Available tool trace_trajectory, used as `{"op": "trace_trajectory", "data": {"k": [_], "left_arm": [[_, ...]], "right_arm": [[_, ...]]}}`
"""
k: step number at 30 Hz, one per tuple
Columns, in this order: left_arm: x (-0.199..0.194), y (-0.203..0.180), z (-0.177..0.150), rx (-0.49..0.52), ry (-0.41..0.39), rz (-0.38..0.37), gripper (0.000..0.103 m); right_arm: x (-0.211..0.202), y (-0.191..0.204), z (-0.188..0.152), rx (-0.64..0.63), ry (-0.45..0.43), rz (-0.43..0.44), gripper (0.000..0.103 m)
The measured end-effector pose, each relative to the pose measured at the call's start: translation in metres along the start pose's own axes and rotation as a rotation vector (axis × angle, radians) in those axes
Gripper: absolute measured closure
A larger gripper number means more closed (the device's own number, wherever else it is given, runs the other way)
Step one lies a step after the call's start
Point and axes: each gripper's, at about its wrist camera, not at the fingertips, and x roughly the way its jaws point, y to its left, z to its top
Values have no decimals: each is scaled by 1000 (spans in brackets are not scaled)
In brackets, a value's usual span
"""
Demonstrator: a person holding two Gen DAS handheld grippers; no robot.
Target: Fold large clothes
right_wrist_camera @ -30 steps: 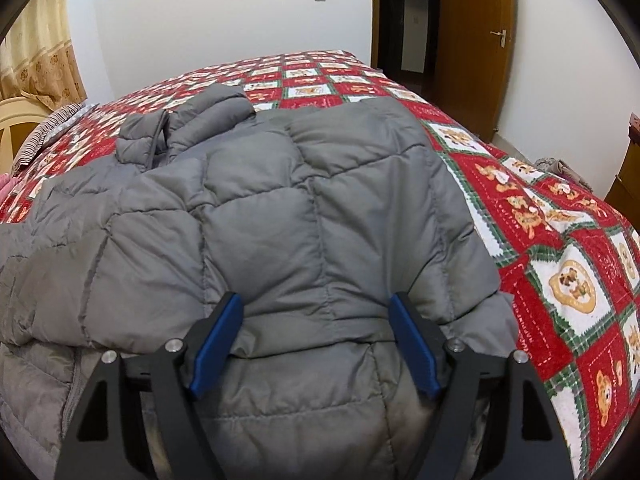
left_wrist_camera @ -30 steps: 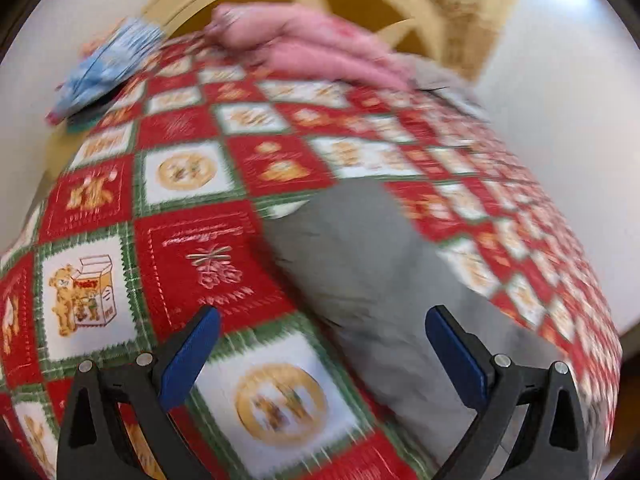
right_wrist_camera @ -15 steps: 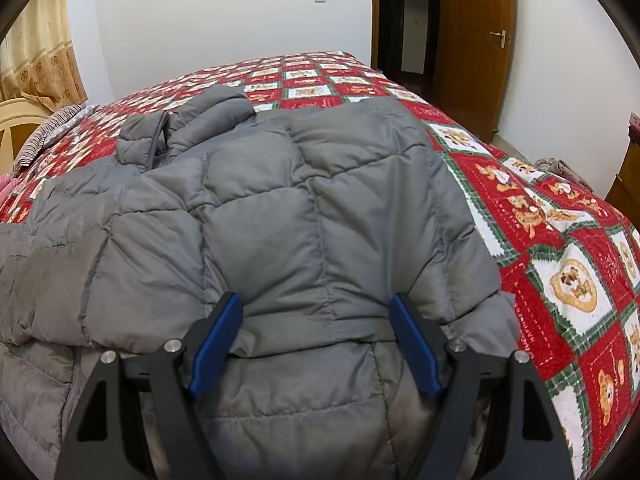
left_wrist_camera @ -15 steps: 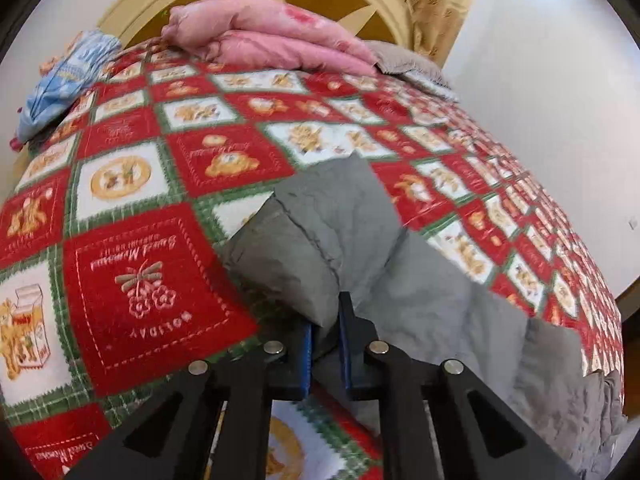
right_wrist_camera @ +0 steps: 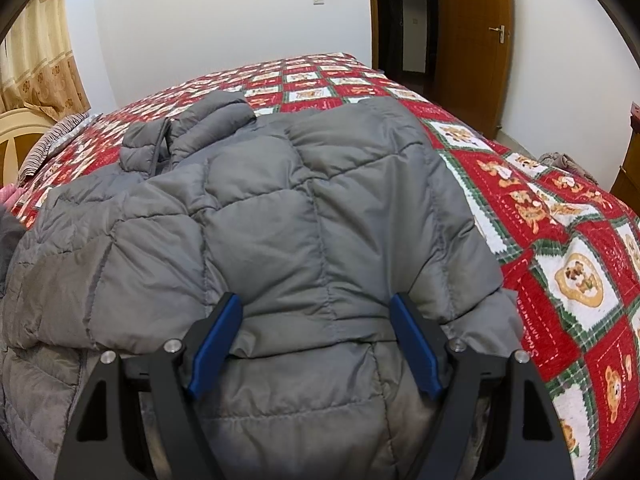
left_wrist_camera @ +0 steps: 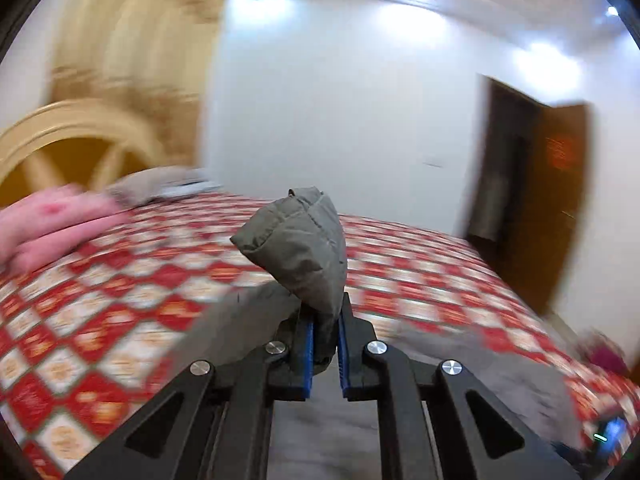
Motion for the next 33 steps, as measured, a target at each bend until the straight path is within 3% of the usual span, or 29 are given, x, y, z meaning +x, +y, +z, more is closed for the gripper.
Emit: {"op": "trace_trajectory", "data": {"k": [3, 6, 8, 10, 12, 14, 16, 18, 19, 22, 24, 27, 29, 31, 33], "left_arm": [[7, -63, -24, 75, 49, -138, 94], [24, -115, -70, 160, 136, -205, 94], [39, -136, -103, 222, 208, -202, 94], [57, -146, -135, 278, 331, -193, 92], [62, -148, -152, 291, 428, -189, 82], [55, -142, -156, 273, 465, -206, 74], [36, -137, -152, 249, 445, -242, 56], [13, -131, -144, 236, 396, -254, 22], [-3, -123, -139, 223, 356, -245, 17], [-28, -103, -128, 178, 319, -232, 14], [-40, -72, -123, 149, 314, -183, 14], [-53, -29, -123, 101, 287, -109, 14], [-53, 1, -124, 45, 291, -29, 14], [-49, 19, -128, -6, 320, -4, 14], [-46, 31, -129, -65, 345, -7, 15]], "right_arm": [[0, -1, 0, 6, -3, 7, 23], [-1, -3, -1, 17, -6, 19, 23], [-1, -4, -1, 25, -8, 28, 23], [-1, -5, -1, 32, -9, 35, 23], [-1, -6, -2, 36, -10, 40, 23], [-1, -6, -2, 38, -10, 45, 22], [-1, -6, -2, 39, -9, 47, 22], [0, -6, -1, 40, -8, 53, 21], [-1, -7, -1, 42, -7, 60, 20], [-3, -10, -1, 58, 1, 89, 18], [-15, -18, -1, 100, 5, 108, 20], [-55, -27, -5, 188, -95, 142, 19], [-80, -17, -1, 185, -147, 214, 16], [-83, 7, 9, 129, -112, 296, 4], [-71, 30, 18, 105, -61, 296, 3]]}}
